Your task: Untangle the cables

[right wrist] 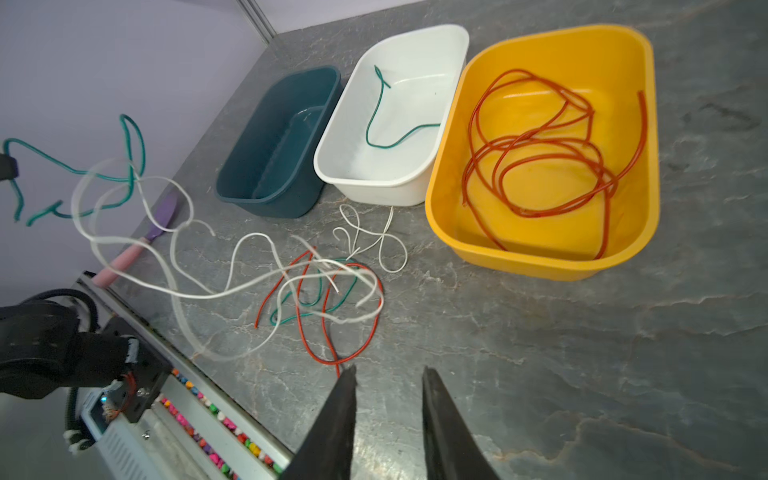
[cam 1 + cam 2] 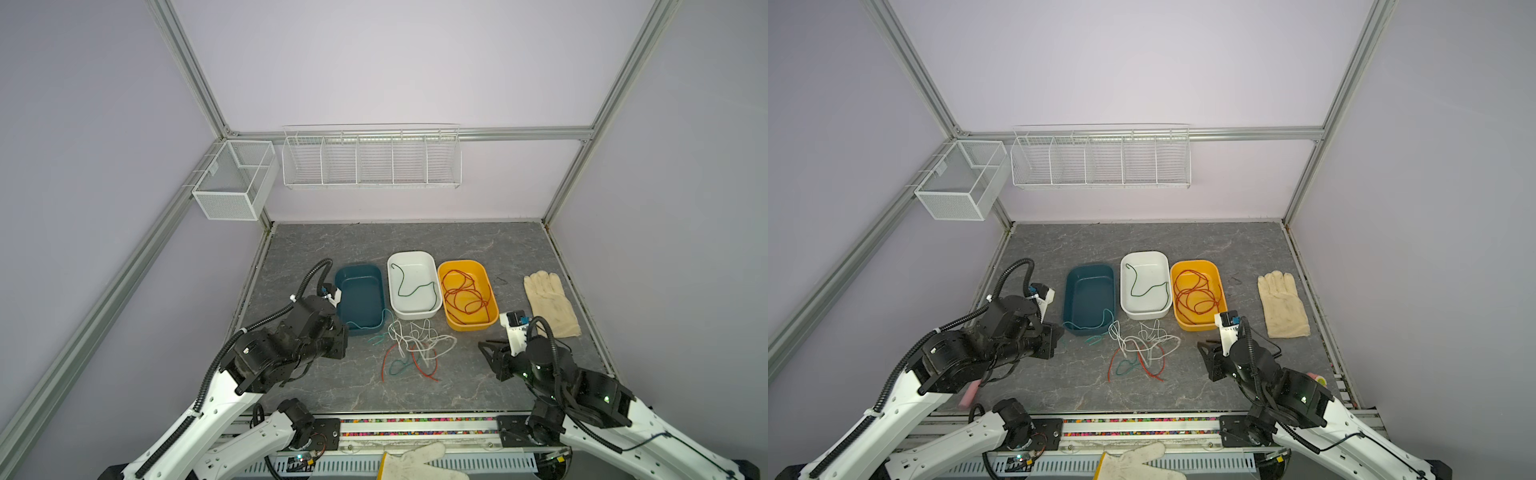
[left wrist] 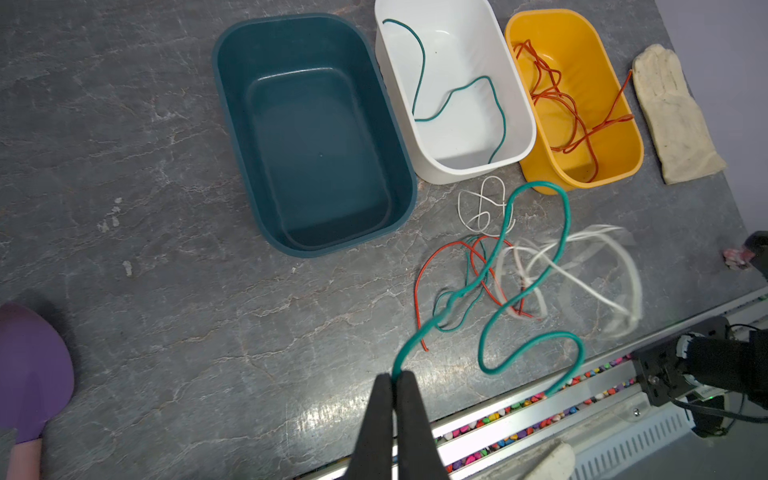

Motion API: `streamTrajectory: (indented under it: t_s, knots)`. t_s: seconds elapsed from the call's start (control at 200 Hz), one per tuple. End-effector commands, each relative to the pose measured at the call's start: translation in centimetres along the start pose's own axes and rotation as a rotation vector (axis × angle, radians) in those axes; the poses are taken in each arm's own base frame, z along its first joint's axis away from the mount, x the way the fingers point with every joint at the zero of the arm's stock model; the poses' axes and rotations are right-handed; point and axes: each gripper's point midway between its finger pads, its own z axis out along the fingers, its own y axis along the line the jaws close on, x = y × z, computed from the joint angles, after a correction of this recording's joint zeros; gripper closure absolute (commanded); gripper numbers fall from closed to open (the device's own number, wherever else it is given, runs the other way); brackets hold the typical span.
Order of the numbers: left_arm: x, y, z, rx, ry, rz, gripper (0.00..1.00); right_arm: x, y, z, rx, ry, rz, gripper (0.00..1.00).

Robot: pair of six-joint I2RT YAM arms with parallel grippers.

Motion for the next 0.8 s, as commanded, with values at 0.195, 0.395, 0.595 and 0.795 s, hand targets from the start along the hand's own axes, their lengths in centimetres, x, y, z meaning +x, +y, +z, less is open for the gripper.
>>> streamTrajectory:
  t_s: [0.195,0.395,0.595,0.795]
  knots:
    - [-0.8,-2.1,0.0,0.086,0.025,0.026,1.00,-1.1,6.4,0.8,-0.304,0.005,-0.088,0.36]
    - [-0.9,-2.4,-0.1,0.098,0.027,0.032,1.00,-2.2,10.1,2.9,-0.419,0.027,-0.096,0.38]
    - [-0.6,-2.4,-0.2,0.108,0.031,0.028,1.00,-2.7,12.6,6.6,-0.442,0.111,-0.002,0.44]
    - [-0.3,-2.3,-0.1,0.113,0.031,0.022,1.00,-3.1,14.5,9.5,-0.472,0.149,0.109,0.43]
